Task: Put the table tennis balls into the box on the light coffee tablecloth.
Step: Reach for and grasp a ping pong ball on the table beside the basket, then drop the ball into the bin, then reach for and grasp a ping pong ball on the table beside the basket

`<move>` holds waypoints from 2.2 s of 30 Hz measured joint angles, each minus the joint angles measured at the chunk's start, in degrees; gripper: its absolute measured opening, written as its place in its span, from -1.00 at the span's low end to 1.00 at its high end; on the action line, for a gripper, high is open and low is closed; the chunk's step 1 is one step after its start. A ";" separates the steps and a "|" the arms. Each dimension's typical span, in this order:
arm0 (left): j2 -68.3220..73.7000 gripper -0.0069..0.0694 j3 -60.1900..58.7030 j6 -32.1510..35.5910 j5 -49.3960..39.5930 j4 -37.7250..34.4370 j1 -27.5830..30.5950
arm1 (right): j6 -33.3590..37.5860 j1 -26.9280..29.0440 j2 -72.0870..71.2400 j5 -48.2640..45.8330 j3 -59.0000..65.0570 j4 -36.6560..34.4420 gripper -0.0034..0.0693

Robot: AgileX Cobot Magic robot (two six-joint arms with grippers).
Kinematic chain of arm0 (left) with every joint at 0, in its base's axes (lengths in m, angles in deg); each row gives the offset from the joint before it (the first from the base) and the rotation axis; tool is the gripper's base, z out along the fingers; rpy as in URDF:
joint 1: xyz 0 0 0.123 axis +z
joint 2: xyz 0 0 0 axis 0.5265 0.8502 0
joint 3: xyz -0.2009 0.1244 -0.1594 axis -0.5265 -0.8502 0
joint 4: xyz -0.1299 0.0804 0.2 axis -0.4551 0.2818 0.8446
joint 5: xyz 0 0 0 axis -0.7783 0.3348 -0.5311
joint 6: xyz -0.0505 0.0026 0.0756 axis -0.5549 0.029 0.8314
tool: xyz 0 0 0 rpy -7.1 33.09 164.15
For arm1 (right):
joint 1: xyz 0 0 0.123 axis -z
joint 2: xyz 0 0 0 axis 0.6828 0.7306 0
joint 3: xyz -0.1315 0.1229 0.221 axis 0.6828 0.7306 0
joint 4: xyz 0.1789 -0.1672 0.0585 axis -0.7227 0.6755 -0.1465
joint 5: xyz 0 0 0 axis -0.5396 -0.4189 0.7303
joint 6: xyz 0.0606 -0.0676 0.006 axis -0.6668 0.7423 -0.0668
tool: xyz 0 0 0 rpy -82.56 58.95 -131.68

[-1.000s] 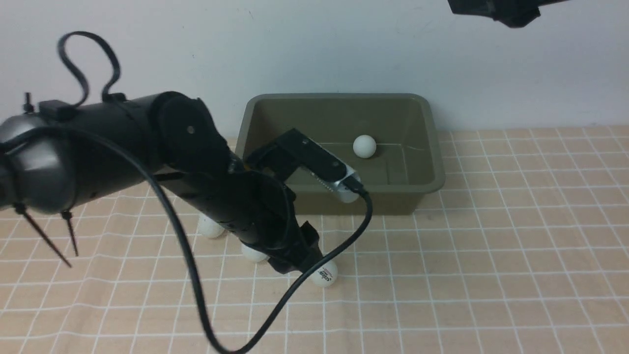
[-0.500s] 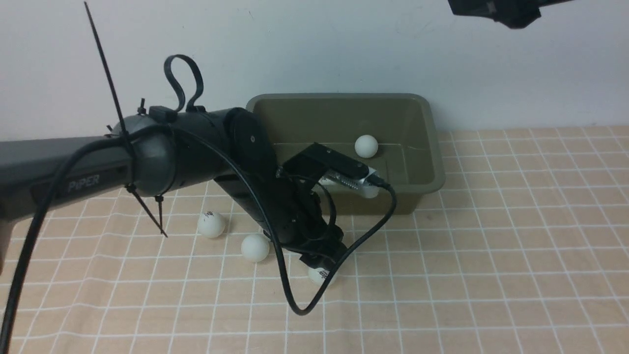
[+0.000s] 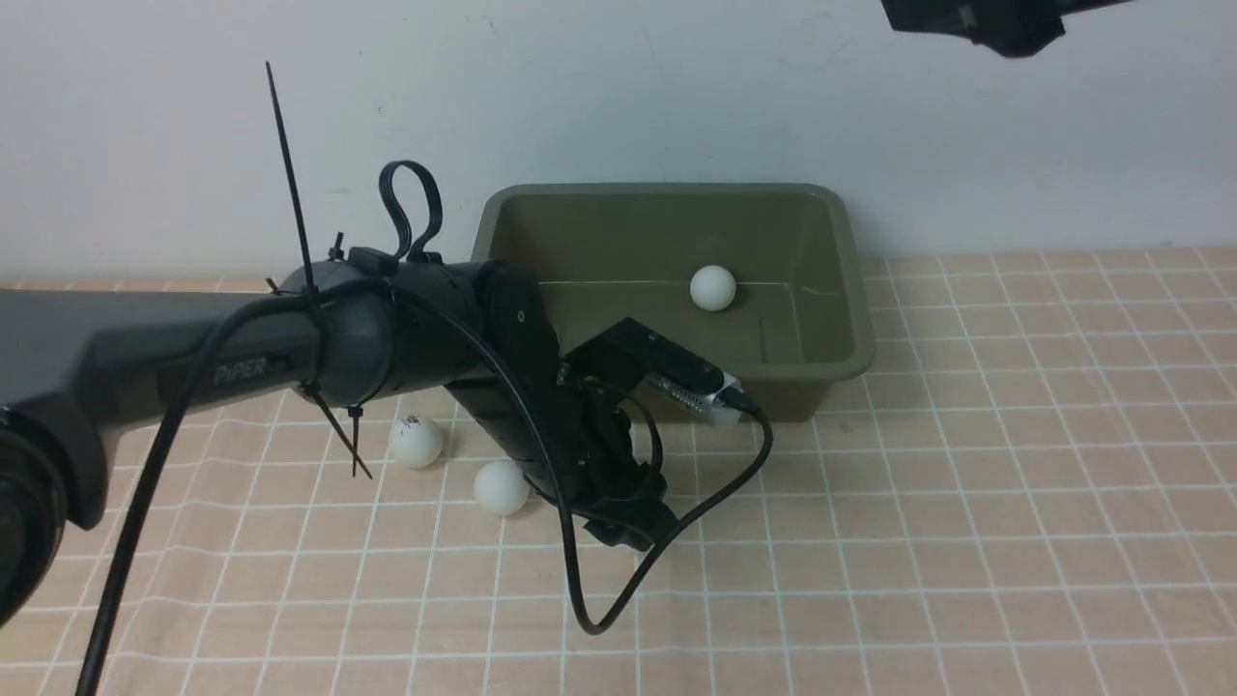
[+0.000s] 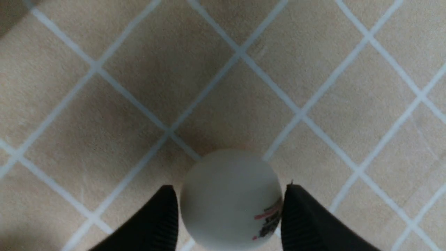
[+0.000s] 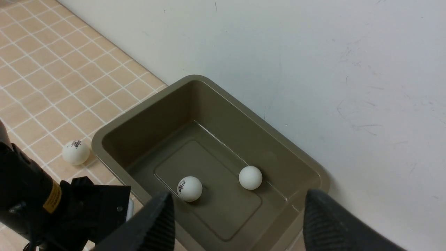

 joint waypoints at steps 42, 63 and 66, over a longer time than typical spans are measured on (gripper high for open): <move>4.41 0.27 38.27 8.76 -21.59 -4.00 13.67 | -0.70 0.00 0.00 -2.60 0.00 -0.16 0.35; -13.79 -0.26 30.57 1.69 -34.91 -2.80 6.93 | -0.42 0.00 0.00 -1.90 0.00 -0.19 0.35; -14.91 -0.26 25.83 1.56 -34.97 1.33 1.49 | -0.40 0.00 0.00 -1.90 0.00 -0.19 0.35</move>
